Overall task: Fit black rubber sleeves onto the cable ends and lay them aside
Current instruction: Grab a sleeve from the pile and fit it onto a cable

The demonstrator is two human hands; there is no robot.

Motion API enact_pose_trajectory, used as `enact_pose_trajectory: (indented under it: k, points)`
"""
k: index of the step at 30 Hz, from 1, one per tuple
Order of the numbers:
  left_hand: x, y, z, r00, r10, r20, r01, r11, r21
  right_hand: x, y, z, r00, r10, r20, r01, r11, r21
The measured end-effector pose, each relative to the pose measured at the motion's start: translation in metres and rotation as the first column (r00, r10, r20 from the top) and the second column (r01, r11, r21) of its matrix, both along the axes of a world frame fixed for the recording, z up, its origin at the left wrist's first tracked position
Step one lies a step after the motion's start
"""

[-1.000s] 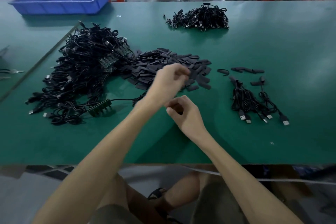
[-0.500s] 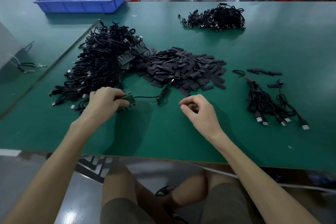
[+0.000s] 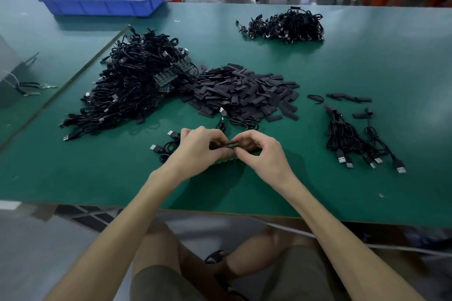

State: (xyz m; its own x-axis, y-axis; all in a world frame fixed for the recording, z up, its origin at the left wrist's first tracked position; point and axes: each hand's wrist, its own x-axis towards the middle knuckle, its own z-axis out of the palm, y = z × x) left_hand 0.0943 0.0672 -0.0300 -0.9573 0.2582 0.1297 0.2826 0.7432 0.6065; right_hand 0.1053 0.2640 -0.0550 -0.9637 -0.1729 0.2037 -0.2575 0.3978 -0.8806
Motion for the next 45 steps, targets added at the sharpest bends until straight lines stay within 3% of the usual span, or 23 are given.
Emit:
enact_pose_trajectory:
  k: [9,17,29,32,37,45]
  points:
    - [0.004,0.009,-0.008,0.995,0.096,-0.040,-0.097,0.995,-0.027,0.000,-0.001,-0.001,0.998,-0.048,0.033,0.047,0.999,0.023]
    - [0.002,0.017,-0.006,0.986,0.154,0.065,-0.153,0.988,-0.018,0.000,-0.002,-0.002,0.994,-0.105,0.040,0.103,0.994,0.046]
    - [0.013,0.029,-0.010,0.979,0.174,-0.108,-0.178,0.983,-0.035,0.001,-0.004,-0.001,0.989,-0.141,0.045,0.140,0.990,0.016]
    - [0.019,0.028,-0.011,0.970,0.124,-0.207,-0.148,0.983,-0.108,0.001,-0.004,-0.001,0.988,-0.135,0.071,0.137,0.990,-0.028]
    - [0.024,0.013,-0.010,0.938,0.062,-0.342,-0.090,0.993,-0.069,-0.002,0.001,-0.001,0.983,-0.156,0.096,0.173,0.962,-0.209]
    - [0.034,-0.005,-0.018,0.897,0.018,-0.442,-0.088,0.986,-0.139,-0.006,0.006,-0.003,0.959,-0.248,0.133,0.281,0.868,-0.410]
